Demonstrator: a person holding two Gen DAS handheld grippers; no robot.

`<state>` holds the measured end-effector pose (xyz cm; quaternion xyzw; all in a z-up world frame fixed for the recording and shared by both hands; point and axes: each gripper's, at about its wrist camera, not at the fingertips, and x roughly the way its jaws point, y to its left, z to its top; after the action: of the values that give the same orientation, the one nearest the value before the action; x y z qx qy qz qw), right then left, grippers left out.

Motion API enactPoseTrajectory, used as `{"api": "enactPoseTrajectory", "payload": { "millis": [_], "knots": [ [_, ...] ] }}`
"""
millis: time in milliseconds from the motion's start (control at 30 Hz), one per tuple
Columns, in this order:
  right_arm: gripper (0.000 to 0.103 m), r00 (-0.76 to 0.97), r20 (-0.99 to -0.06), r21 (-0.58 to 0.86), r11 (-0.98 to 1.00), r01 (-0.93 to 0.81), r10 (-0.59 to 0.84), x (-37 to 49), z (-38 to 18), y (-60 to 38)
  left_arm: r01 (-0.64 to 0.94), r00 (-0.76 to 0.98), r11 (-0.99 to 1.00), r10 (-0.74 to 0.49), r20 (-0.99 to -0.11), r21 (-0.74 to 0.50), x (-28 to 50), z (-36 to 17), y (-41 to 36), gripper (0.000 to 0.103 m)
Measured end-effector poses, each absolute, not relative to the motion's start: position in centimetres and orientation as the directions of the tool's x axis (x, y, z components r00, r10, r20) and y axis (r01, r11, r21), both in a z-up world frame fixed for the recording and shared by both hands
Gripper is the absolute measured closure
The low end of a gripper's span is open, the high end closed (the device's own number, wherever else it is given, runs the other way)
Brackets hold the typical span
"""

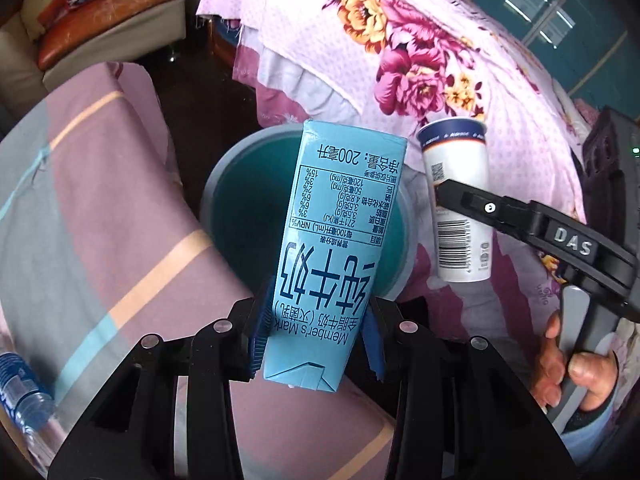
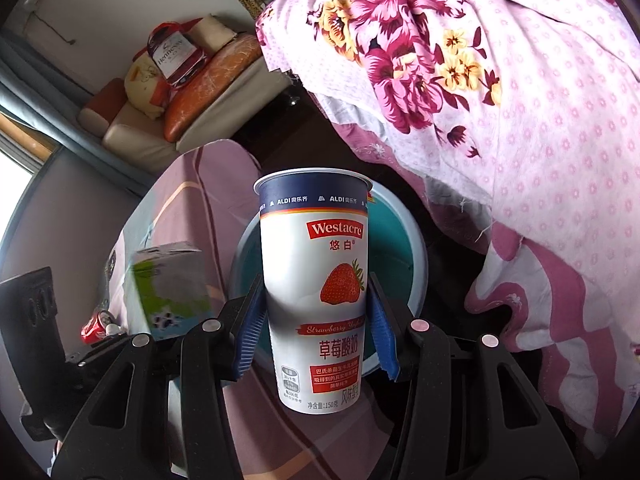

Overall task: Collect trash
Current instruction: 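Carry the milk carton over the teal bin and open the left gripper while the right holds the yogurt cup, then lower the yogurt cup into the teal bin and open the right gripper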

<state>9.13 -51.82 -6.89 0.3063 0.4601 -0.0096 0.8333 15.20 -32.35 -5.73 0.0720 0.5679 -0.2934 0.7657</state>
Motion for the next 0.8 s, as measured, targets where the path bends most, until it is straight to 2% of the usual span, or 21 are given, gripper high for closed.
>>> {"api": "enactPoseTrajectory", "payload": {
  "millis": [100, 167, 333, 400, 467, 800],
  "knots": [
    [0.057, 0.574, -0.777, 0.497, 0.811, 0.309, 0.258, 9.2, -7.1, -52.3, 0.528, 0.170, 0.818, -0.364, -0.916, -0.227, 15.4, -6.4, -32.6, 0.058],
    [0.057, 0.568, -0.782, 0.495, 0.811, 0.314, 0.257, 9.3, -7.4, -52.5, 0.529, 0.175, 0.820, -0.357, -0.918, -0.218, 15.3, -6.7, -32.6, 0.046],
    [0.057, 0.554, -0.790, 0.491, 0.812, 0.316, 0.262, 9.5, -7.8, -52.3, 0.532, 0.180, 0.818, -0.362, -0.915, -0.219, 14.9, -6.6, -32.2, 0.046],
    [0.057, 0.550, -0.793, 0.488, 0.815, 0.313, 0.263, 9.7, -7.9, -52.1, 0.532, 0.176, 0.817, -0.362, -0.916, -0.221, 15.0, -6.6, -32.3, 0.041],
    [0.057, 0.547, -0.795, 0.485, 0.817, 0.311, 0.264, 9.7, -7.8, -51.9, 0.528, 0.190, 0.821, -0.363, -0.912, -0.217, 14.7, -6.2, -31.7, 0.019],
    [0.056, 0.518, -0.815, 0.456, 0.840, 0.295, 0.260, 11.1, -7.8, -50.3, 0.491, 0.240, 0.840, -0.383, -0.892, -0.229, 13.5, -3.9, -27.9, 0.011]
  ]
}}
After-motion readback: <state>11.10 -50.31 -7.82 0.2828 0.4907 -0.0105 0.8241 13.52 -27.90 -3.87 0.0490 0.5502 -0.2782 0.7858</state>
